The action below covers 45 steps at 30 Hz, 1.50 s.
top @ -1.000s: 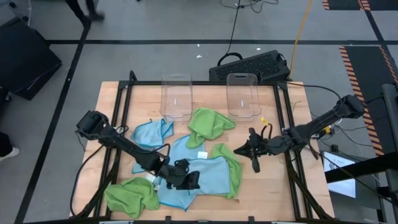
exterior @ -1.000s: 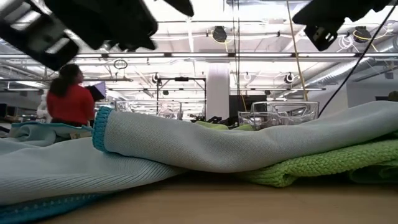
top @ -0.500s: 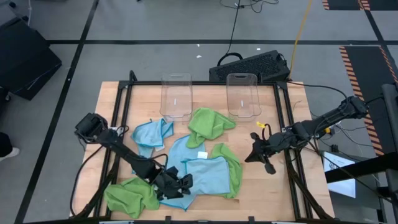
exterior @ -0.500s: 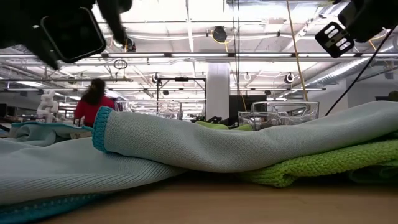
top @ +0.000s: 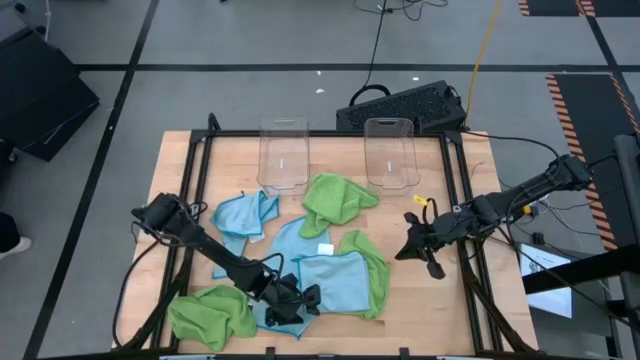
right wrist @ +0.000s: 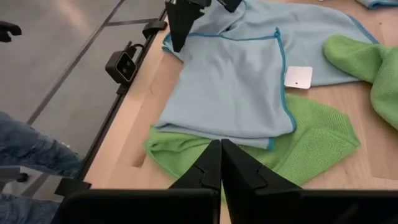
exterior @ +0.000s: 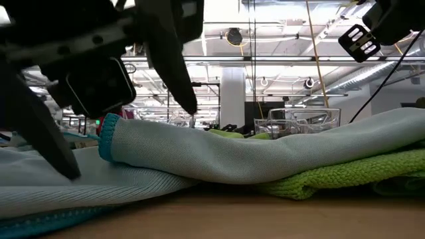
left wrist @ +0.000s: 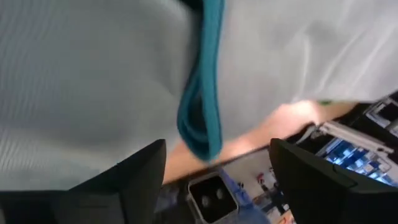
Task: Fold microfiber towels
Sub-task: Fold the right blue microfiber towel
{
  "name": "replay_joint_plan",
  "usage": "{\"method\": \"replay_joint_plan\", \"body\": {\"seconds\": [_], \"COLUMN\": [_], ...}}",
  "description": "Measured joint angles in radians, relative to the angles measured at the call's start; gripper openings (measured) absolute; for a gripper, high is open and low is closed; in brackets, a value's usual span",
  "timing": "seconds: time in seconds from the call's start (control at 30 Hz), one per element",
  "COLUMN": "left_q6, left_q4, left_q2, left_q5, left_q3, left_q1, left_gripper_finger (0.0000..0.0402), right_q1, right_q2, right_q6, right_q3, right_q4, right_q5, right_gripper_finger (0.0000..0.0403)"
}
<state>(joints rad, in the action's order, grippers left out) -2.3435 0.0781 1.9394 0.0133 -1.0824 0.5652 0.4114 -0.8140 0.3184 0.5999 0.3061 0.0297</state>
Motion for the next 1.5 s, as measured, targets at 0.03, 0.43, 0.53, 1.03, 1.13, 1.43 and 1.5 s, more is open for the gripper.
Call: {"method": "replay_joint_plan", "body": {"seconds": [0.03, 0.43, 0.53, 1.03, 1.13, 1.43, 1.5], "left_q6": [0.002, 0.126, 0.155, 0.217, 0.222, 0.240, 0.241], "left_q4": [-0.001, -0.023, -0.030, -0.056, -0.033, 0.001, 0.001], "left_q2": [0.005, 0.018, 0.018, 0.014, 0.014, 0.012, 0.012], "left_q5": [0.012, 0.092, 0.093, 0.092, 0.087, 0.086, 0.085], "left_q3": [0.000, 0.000, -0.001, 0.000, 0.000, 0.001, 0.001], "left_q1": [0.000, -0.023, -0.023, -0.023, -0.023, -0.027, -0.029], "left_gripper_finger": [0.0293, 0.0294, 0.0282, 0.0096, 0.0078, 0.0117, 0.0134], "right_q1": [0.000, 0.000, 0.000, 0.000, 0.000, 0.000, 0.000], "right_q2": [-0.004, -0.007, -0.007, -0.007, -0.007, -0.038, -0.049], "right_q6": [0.000, 0.127, 0.132, 0.220, 0.238, 0.287, 0.299], "right_q3": [0.000, -0.019, -0.019, -0.019, -0.019, -0.019, -0.019], "right_q4": [-0.003, -0.002, -0.008, -0.108, -0.108, -0.108, -0.108], "right_q5": [-0.002, -0.006, -0.028, -0.138, -0.138, -0.138, -0.138], "right_gripper_finger": [0.0000, 0.0000, 0.0000, 0.0000, 0.0000, 0.0000, 0.0000]}}
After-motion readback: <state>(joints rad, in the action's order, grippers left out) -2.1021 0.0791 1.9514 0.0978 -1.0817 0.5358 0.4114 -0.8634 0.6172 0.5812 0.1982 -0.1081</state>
